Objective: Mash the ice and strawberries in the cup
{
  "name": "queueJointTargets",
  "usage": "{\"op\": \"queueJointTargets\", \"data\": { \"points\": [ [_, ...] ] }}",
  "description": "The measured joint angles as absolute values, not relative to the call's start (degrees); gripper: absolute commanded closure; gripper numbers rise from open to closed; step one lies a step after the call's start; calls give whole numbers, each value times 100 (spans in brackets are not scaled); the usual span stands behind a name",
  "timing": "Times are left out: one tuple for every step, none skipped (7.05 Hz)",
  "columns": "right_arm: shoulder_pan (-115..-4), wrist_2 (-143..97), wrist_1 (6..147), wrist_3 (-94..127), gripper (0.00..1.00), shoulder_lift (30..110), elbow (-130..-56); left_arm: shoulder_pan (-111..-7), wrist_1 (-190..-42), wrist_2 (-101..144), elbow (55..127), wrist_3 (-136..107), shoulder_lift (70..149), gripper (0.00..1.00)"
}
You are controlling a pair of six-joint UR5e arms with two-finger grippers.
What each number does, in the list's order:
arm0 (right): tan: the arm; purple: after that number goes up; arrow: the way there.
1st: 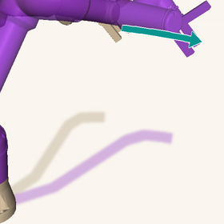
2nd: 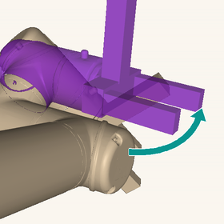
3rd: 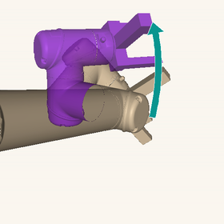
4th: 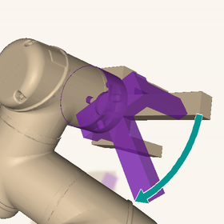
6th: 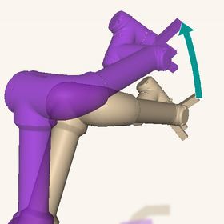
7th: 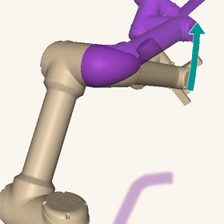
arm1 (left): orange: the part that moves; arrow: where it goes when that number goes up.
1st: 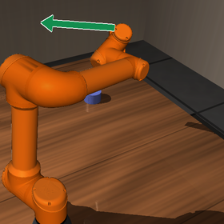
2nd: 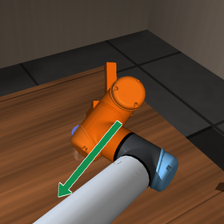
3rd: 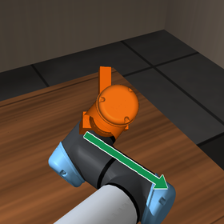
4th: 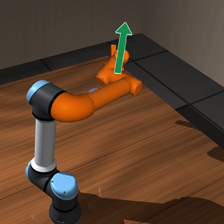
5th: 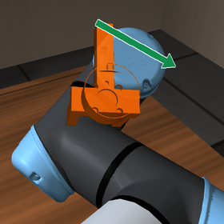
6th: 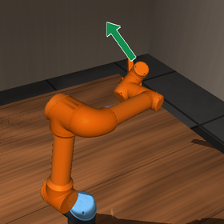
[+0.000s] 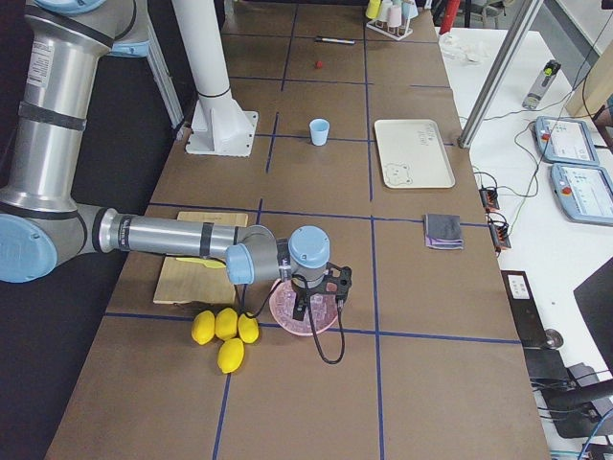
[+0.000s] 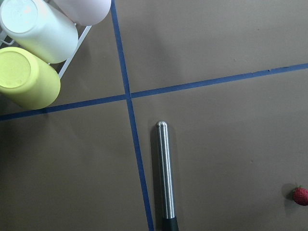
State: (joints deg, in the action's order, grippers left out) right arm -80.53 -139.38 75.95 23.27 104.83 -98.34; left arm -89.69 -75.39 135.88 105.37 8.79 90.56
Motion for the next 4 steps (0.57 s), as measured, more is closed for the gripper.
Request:
{"op": "queueJointTargets", "data": {
  "points": [
    [-8056, -13948, 7594, 2323, 21, 10487, -9766, -8966, -7540, 13588, 10536, 879, 9054, 0],
    [-8058, -13949, 7594, 2319, 21, 10488, -9700, -8965, -7541, 13588, 10533, 879, 9053, 0],
    [-8059, -13949, 7594, 2315, 21, 10478, -9614, -8965, -7541, 13588, 10531, 879, 9053, 0],
    [-8057, -13948, 7594, 2313, 21, 10459, -9518, -8965, -7541, 13588, 10530, 879, 9054, 0]
  ]
}}
